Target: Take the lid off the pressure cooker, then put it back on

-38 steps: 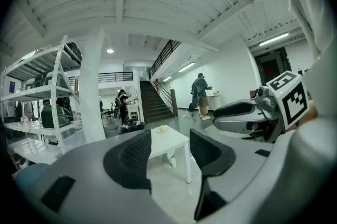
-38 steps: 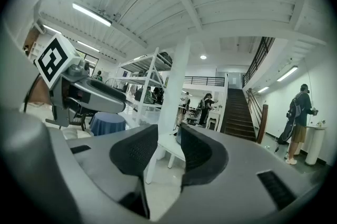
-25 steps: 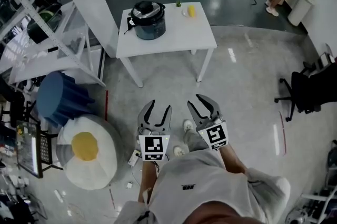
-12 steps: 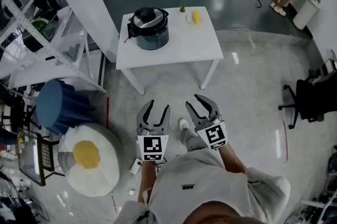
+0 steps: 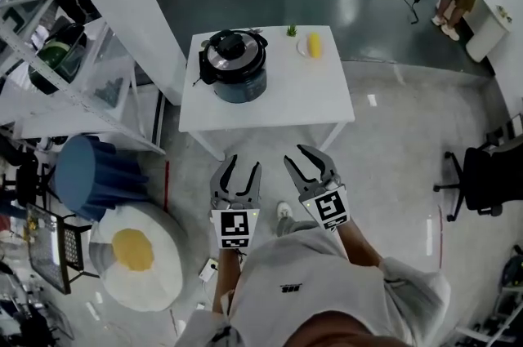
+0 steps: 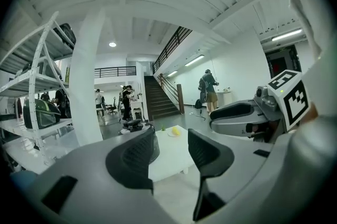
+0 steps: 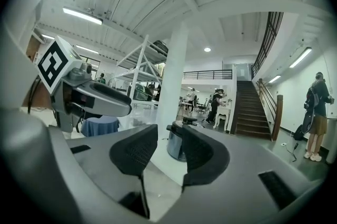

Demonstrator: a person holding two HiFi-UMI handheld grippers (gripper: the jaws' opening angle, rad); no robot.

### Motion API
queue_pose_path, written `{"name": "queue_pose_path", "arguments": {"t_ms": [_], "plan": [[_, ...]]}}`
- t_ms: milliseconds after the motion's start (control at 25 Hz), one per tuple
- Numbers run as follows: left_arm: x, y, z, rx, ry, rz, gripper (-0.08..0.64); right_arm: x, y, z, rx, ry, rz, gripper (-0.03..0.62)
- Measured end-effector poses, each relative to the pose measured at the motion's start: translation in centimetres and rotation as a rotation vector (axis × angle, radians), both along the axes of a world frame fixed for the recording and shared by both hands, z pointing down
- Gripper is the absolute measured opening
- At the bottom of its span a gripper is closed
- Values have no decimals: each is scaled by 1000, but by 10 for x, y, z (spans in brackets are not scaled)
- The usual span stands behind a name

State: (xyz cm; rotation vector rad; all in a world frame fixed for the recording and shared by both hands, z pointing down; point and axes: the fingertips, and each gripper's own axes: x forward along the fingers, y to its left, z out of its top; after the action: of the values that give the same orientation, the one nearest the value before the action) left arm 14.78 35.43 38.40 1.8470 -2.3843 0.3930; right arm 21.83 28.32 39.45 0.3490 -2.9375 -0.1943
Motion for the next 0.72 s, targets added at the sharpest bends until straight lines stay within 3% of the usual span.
{"name": "queue_pose_path", "arguments": {"t_ms": [360,720], "plan": [[-44,-71,1,-16,-1,-48,219,-44,-73,-2,-24,10,-43,141],[-77,-108,7,-26,-8,-68,219,-79,-112,5,-49,12,-58,141]]}}
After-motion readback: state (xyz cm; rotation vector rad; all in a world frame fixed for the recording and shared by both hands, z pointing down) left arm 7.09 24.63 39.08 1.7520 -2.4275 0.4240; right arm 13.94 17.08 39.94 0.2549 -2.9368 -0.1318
